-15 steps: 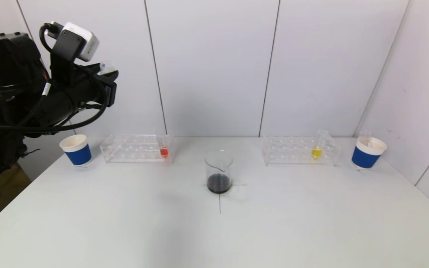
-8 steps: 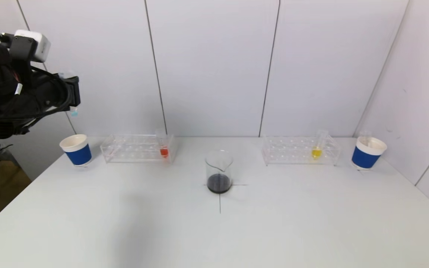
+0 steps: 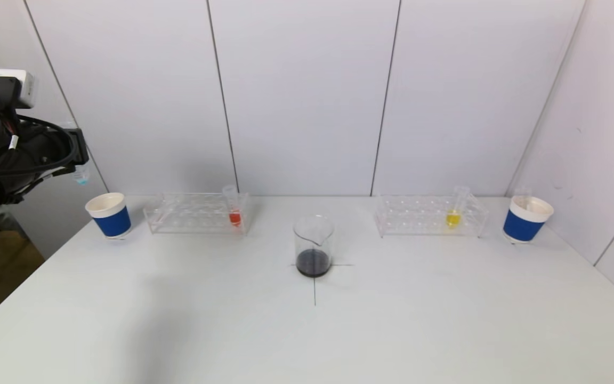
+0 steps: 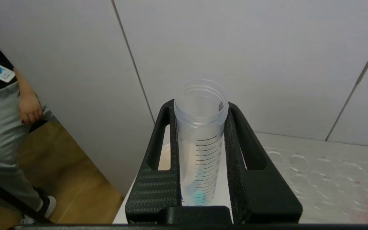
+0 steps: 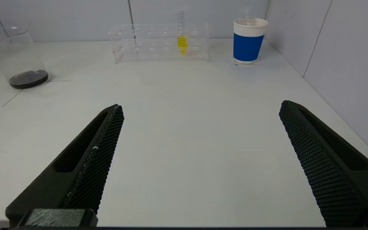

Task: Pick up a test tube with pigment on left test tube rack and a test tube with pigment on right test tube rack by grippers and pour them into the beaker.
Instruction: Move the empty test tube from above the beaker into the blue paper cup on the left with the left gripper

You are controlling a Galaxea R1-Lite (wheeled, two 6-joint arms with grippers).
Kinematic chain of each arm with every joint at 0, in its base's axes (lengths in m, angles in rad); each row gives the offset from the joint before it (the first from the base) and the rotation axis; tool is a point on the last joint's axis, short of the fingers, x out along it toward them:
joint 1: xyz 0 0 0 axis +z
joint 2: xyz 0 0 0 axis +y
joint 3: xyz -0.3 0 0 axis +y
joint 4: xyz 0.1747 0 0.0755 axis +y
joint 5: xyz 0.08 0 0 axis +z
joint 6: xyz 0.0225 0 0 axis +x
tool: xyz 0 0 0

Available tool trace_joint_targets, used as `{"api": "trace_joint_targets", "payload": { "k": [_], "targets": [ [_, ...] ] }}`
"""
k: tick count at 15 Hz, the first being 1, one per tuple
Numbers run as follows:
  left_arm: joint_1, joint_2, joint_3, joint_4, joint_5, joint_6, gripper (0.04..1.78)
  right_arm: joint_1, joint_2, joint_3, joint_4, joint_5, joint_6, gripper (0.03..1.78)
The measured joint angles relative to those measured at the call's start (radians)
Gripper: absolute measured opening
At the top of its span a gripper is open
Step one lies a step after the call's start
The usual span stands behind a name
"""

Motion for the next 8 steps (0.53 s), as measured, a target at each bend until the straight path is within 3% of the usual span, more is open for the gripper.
{"api": "trace_joint_targets", "payload": {
  "k": [8],
  "targets": [
    [0.093, 0.103, -0.019, -0.007, -0.003, -0.057, 0.42, 0.0, 0.0, 0.0, 0.0, 0.0, 0.0, 1.77]
  ]
}}
